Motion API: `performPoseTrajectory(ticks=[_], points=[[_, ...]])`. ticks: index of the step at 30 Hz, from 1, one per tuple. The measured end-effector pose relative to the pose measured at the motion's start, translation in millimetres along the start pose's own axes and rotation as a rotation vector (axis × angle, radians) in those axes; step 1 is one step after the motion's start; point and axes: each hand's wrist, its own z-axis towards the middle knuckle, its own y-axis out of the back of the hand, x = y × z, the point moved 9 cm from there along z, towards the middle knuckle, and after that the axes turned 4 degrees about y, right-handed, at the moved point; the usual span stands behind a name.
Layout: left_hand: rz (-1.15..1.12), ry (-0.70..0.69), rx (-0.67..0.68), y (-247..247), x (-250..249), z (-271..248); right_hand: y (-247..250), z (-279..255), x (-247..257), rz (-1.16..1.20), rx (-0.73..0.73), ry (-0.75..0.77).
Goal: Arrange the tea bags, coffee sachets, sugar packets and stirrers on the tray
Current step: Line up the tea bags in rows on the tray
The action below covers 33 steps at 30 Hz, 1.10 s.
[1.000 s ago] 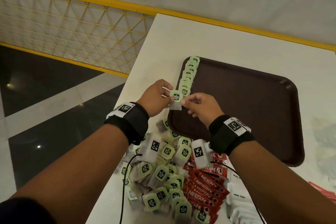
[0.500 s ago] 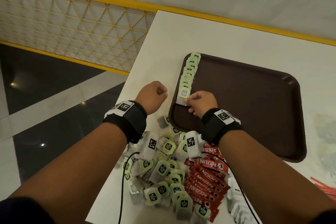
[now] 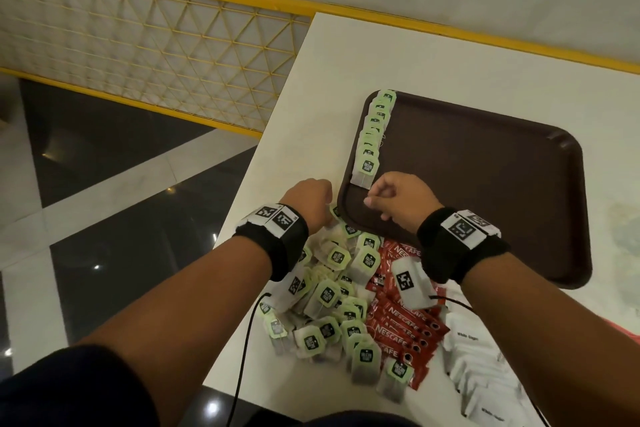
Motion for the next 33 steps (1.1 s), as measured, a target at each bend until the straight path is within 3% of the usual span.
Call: performPoseTrajectory(ticks=[6, 15, 27, 33], points=[[-0.007, 0.051, 0.006, -3, 9, -2, -34, -33, 11, -0.356, 0.369, 0.160], [-0.031, 0.038, 0.001, -3, 17, -14, -58, -41, 10, -0.862, 0.434, 0.279], [-0.438, -0.055, 0.104, 4, 18, -27, -55, -38, 17, -0.862, 0.408, 0.285], [-0.653, -0.015, 0.115, 17, 13, -28, -42, -40, 41, -0.697, 0.385, 0.353]])
